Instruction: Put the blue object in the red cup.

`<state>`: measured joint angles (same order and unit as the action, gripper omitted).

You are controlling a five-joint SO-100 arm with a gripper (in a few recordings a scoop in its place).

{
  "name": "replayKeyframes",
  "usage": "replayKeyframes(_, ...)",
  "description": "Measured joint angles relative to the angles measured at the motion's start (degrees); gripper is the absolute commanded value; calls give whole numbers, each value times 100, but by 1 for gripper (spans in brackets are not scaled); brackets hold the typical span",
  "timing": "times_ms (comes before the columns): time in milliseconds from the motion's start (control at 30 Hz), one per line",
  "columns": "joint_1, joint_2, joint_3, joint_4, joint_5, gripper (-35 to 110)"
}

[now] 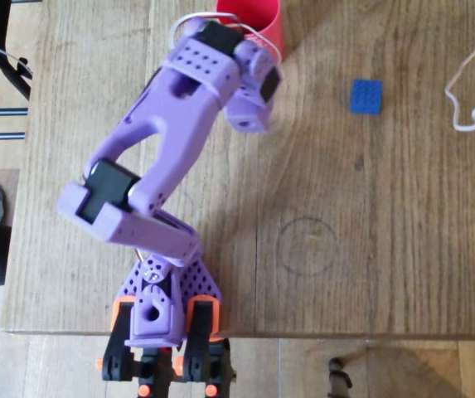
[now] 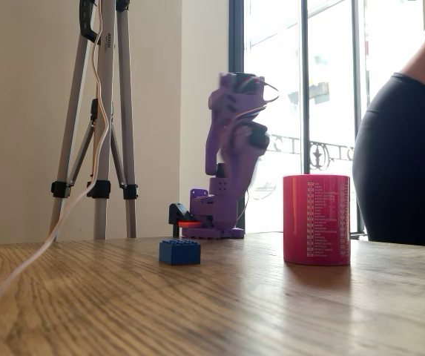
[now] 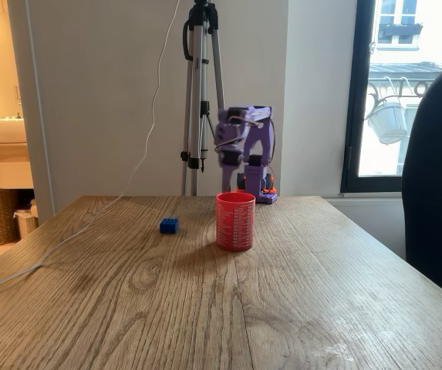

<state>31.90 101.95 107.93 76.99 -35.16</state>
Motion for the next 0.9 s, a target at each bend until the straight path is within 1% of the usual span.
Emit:
replayKeyframes(67,44,-114,-158,-35,-158,1)
replayKeyframes(100,220,-316,-334,-229,-343,1)
replayKeyframes(200,1239,-1143,-642,-1424,-694,1)
replayKeyframes(267,1775,-1380,-659,-2232,-826,1)
replayKeyframes(400,2048,-1644,-668,-3674,-861,1)
replayKeyframes(467,2127,-1714,-668,-4219,-914,1)
replayKeyframes(600,2118,-1723,-668,-4562,-870,1)
replayKeyframes(800,1494,-1723,-668,-4667,-905,1)
replayKeyframes(900,1020,-1723,-668,-4790,-1055,1)
